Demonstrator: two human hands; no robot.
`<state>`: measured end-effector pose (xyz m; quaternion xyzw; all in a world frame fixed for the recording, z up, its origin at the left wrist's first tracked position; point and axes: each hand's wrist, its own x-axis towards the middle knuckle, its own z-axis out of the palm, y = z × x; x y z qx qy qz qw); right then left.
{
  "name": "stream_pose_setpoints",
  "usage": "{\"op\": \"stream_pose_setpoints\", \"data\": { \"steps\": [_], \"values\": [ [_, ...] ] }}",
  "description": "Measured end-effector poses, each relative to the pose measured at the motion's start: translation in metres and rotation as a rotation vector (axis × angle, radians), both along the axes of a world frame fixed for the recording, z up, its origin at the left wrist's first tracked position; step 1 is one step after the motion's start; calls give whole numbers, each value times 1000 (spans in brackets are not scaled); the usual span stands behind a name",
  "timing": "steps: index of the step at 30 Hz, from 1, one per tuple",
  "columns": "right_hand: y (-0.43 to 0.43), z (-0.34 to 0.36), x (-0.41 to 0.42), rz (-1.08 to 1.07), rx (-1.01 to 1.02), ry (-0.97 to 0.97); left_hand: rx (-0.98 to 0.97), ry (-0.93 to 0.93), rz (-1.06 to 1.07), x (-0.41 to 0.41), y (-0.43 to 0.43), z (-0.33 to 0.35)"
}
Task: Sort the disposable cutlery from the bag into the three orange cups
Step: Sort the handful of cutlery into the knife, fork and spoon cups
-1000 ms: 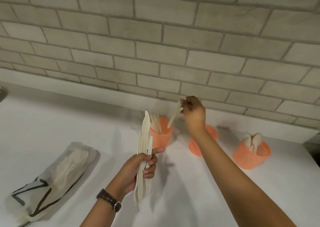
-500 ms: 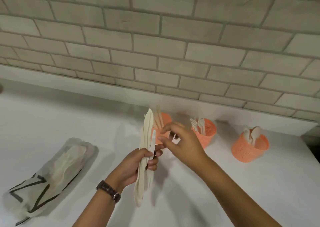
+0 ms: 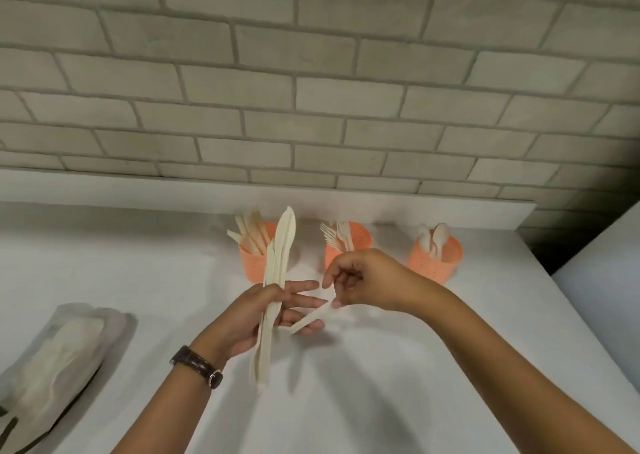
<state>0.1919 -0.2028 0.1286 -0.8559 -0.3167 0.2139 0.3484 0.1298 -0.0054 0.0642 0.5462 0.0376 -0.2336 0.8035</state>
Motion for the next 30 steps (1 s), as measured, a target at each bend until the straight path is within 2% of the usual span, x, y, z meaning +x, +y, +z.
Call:
{"op": "stream_pose_setpoints", "data": {
  "steps": [3, 5, 11, 17, 22, 27, 30],
  "values": [
    [-6, -11, -4, 175, -409, -414, 44, 2, -17, 7, 0, 7],
    [-9, -25, -6, 163, -453, -495, 55, -21, 30, 11, 0, 10],
    [-41, -53, 24, -303, -208, -386, 82, -189, 339, 15, 24, 11],
    [-26, -46, 69, -734, 185, -253, 85, -134, 377, 6, 25, 8],
    [-4, -60, 100, -805, 119, -302, -71, -64, 373, 2, 17, 2],
    [0, -80, 99, -839, 19, -210, -231, -17, 283, -2, 17, -1],
    [-1, -80, 81, -858, -30, -385, -282, 6, 214, -4, 16, -1]
  ]
}}
